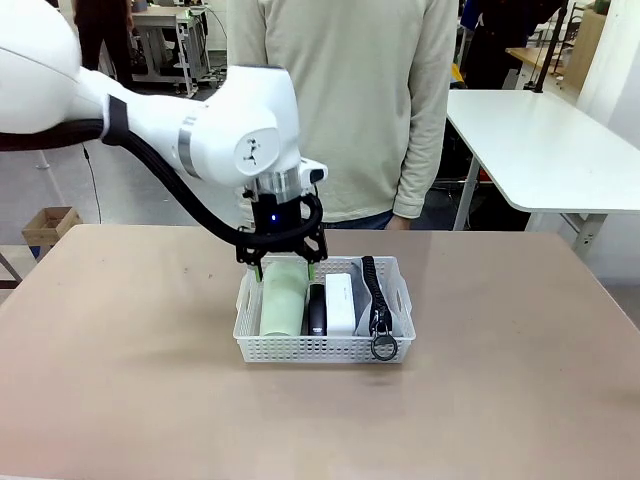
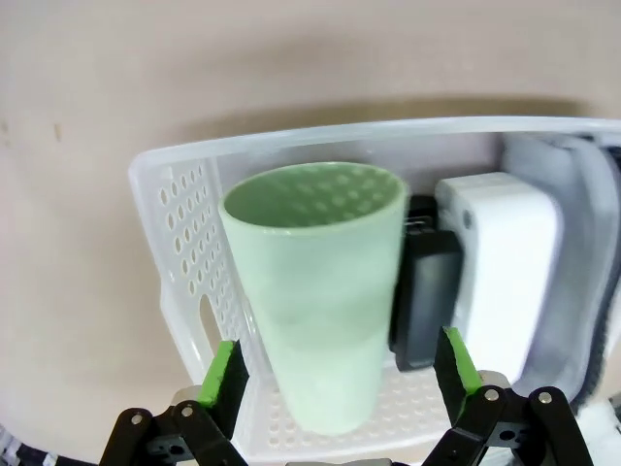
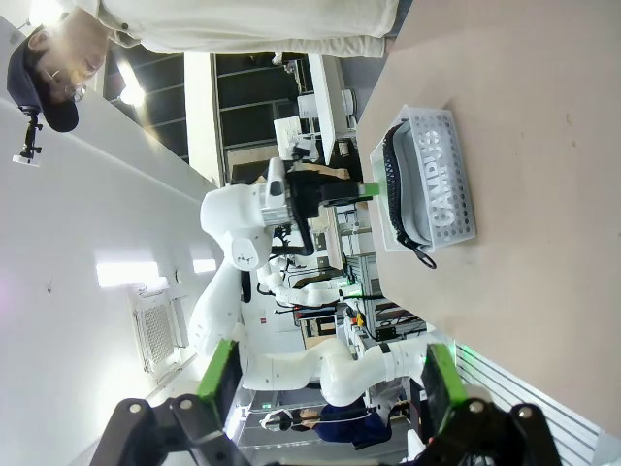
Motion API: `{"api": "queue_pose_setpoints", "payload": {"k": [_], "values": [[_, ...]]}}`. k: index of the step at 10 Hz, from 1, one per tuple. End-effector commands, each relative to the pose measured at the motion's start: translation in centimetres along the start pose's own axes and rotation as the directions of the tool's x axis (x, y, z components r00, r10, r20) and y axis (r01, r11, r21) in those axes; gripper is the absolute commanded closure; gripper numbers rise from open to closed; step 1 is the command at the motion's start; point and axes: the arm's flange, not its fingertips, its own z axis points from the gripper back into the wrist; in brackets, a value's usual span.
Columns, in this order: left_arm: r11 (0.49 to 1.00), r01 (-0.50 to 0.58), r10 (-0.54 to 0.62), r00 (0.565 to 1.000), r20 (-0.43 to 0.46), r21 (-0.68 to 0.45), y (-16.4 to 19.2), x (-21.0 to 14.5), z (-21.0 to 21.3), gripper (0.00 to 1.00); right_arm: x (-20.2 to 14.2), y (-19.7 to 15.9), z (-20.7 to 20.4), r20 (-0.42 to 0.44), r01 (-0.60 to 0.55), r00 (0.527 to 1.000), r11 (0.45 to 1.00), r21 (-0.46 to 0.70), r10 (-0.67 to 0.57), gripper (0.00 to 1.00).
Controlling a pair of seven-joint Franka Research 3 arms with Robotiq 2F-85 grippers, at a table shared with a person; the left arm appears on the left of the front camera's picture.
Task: Efficiently arrange items inside the basket to fit them all.
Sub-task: Pick up the Reusable plastic cup and place it inside the Organizing basket.
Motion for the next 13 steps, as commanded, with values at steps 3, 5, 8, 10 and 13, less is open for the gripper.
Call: {"api": "queue_pose_setpoints", "payload": {"k": [3, 5, 8, 10, 13], "values": [[0.902, 0.135, -0.086, 0.987, 0.136, -0.410, 11.0, -6.1, 8.6, 0.00, 0.0, 0.1, 0.1, 0.002, -0.022, 1.000, 1.000, 0.018, 0.022, 0.00], [0.748, 0.152, -0.048, 0.983, 0.175, -0.646, 20.6, -9.2, 9.1, 0.00, 0.0, 0.1, 0.1, 0.002, -0.022, 1.000, 1.000, 0.018, 0.022, 0.00], [0.426, 0.137, 0.053, 0.983, 0.175, -0.895, 35.5, -12.8, 7.0, 0.00, 0.0, 0.1, 0.1, 0.002, -0.022, 1.000, 1.000, 0.018, 0.022, 0.00], [0.202, 0.111, 0.151, 0.978, 0.143, -0.973, 42.7, -14.3, 3.4, 0.00, 0.0, 0.1, 0.1, 0.002, -0.022, 1.000, 1.000, 0.018, 0.022, 0.00], [0.000, 0.087, 0.180, 0.980, 0.086, -0.996, 45.2, -14.8, -2.1, 0.00, 0.0, 0.1, 0.1, 0.002, -0.022, 1.000, 1.000, 0.018, 0.022, 0.00]]}}
